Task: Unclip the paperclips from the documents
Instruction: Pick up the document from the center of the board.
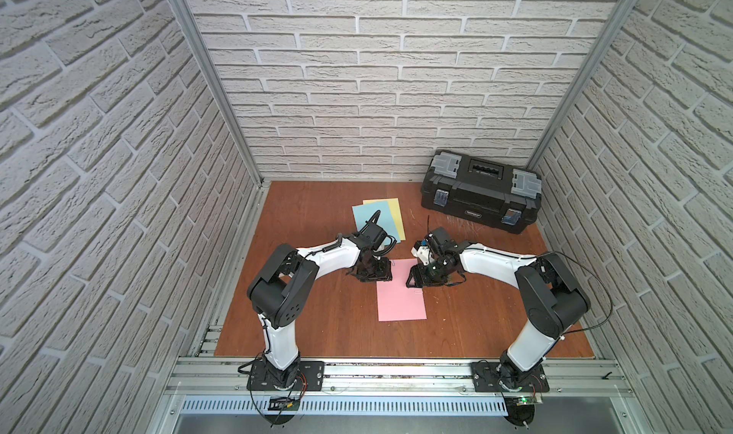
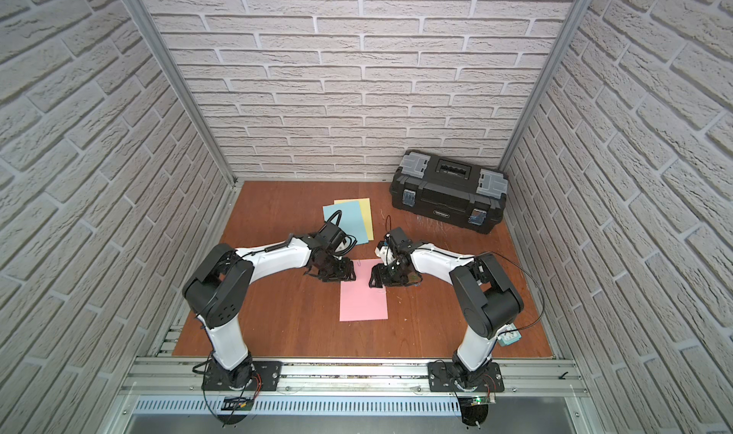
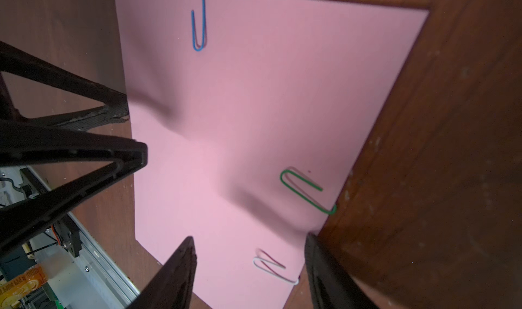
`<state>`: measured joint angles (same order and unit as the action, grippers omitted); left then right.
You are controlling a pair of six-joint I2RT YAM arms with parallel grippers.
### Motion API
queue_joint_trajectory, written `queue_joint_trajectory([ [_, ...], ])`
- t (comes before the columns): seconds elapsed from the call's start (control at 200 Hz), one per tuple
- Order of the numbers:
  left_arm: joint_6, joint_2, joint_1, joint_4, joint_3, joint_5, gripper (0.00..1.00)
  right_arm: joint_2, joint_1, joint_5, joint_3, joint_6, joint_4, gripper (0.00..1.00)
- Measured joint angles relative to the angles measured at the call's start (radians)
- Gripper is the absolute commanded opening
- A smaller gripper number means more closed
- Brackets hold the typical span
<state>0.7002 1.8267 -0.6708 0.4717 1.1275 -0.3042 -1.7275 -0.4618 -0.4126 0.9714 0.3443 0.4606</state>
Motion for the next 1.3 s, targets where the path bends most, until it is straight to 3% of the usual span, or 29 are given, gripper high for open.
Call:
queue_joint_trajectory([
  [0.945, -0.002, 0.000, -0.004, 0.000, 0.000, -0.024, 0.57, -0.048, -0.010, -0.105, 0.026, 0.001, -0.057, 0.63],
  [1.3, -0.013, 0.011, -0.004, 0.000, 0.017, -0.038, 0.39, -0.060, -0.019, -0.140, 0.026, 0.001, -0.083, 0.64],
])
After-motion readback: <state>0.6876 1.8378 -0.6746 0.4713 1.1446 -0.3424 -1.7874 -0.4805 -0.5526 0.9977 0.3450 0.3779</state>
